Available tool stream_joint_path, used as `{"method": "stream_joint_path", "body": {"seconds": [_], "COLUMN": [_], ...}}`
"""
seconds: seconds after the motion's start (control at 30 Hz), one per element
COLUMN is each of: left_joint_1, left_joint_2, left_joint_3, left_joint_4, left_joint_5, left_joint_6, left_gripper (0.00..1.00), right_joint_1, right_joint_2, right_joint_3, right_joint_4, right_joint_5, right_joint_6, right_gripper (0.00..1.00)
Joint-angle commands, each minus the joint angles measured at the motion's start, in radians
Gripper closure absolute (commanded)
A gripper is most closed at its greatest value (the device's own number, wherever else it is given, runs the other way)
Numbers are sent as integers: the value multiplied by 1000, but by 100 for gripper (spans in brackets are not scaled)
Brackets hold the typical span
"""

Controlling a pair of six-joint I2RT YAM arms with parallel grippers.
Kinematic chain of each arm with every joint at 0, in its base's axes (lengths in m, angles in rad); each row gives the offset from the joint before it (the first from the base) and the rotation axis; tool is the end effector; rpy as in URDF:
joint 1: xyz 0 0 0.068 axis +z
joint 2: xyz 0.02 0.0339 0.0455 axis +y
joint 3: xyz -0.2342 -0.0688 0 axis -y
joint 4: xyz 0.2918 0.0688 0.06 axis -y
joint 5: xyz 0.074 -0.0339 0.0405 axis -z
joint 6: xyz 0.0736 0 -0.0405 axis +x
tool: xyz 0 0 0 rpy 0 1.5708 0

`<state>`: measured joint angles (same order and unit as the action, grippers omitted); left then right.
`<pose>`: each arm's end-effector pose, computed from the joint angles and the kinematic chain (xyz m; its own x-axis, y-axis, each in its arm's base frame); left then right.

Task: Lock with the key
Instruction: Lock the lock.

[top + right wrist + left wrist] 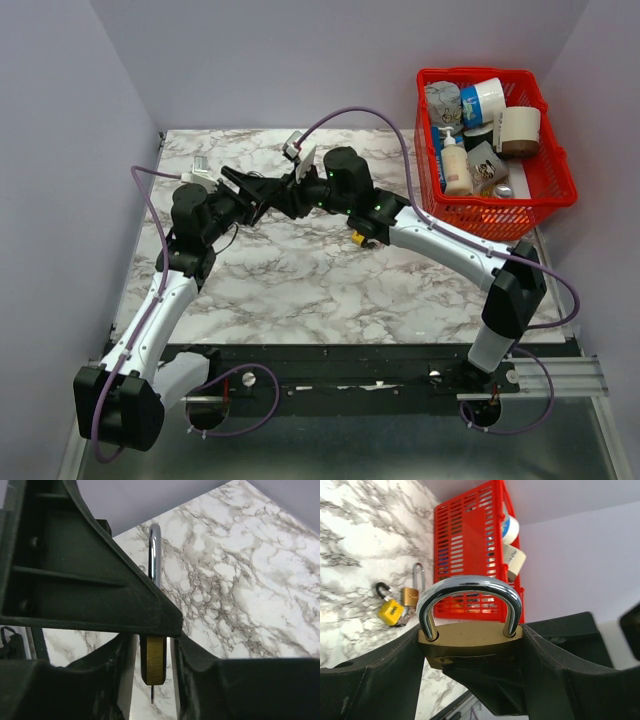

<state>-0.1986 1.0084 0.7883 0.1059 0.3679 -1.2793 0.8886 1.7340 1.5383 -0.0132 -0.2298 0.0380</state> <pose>0.3229 -0.0920 0.2902 -0.5439 -0.8022 -0.2463 0.0466 0.2642 -0.9634 0.3013 0.3975 0.3165 -0.1647 -0.1441 -0.9758 -0.8907 0.4468 0.0844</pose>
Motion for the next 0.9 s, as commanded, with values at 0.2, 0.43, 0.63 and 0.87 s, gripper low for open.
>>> {"method": "stream_joint_path", "body": {"seconds": [0.2, 0.43, 0.63, 0.87], "left_joint_1": [33, 33, 33, 33], "left_joint_2": [-45, -39, -36, -37], "left_joint_3": [3, 8, 14, 3], "left_joint_4": [-74, -64, -66, -57], "left_joint_5": [3, 9, 8, 11], "left_joint_6": [40, 11, 0, -12], "left_gripper": [100, 100, 100, 100], "right_joint_1": [-54, -57, -57, -57], "right_joint_2": [-109, -99, -35, -7], "right_joint_3": [-29, -55, -1, 6], "right_joint_4": [-119, -185, -206, -211], "right_joint_5": [-172, -244, -238, -215], "right_joint_6": [-27, -43, -39, -46], "right_gripper": [43, 49, 54, 65]}}
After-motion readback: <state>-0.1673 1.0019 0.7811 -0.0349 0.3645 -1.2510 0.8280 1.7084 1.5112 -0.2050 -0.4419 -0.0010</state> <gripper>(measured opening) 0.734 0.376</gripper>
